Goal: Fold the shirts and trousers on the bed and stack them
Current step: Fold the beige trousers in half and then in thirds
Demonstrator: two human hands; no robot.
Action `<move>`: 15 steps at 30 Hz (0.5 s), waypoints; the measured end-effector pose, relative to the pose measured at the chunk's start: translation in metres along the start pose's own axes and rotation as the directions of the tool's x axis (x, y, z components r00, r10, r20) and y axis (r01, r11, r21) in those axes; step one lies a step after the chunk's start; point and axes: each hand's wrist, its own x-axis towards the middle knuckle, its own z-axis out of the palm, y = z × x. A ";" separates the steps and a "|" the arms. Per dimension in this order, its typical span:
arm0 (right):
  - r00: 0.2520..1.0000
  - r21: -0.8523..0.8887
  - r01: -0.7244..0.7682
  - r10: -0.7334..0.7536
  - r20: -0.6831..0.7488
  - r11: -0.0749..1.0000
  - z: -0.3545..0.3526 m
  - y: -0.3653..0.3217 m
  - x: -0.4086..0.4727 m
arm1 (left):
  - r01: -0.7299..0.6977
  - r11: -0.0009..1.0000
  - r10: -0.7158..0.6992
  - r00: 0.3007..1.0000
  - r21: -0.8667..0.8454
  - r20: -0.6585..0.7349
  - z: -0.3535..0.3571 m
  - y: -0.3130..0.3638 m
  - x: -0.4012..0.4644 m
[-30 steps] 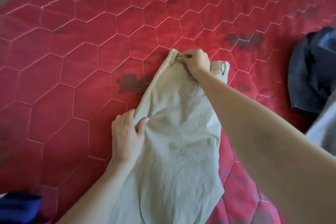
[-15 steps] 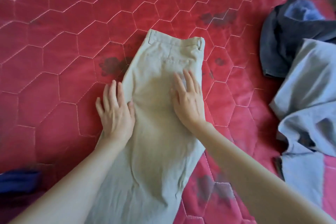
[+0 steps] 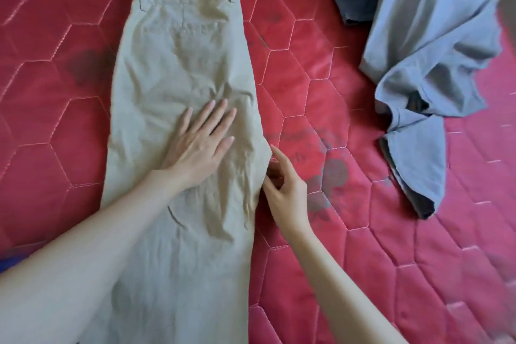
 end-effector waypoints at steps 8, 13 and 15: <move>0.993 0.229 -0.111 0.117 -0.009 0.967 0.015 -0.016 0.009 | -0.021 0.999 0.023 0.999 0.045 -0.039 0.003 0.000 -0.004; 0.984 -0.162 -0.173 0.163 -0.073 0.972 0.019 -0.021 0.024 | 0.051 0.997 -0.047 0.996 0.055 -0.076 0.007 -0.002 -0.007; 0.980 -0.254 -0.186 0.161 -0.116 0.949 0.014 -0.018 0.027 | 0.069 0.996 -0.064 0.994 0.063 -0.084 0.009 -0.002 -0.007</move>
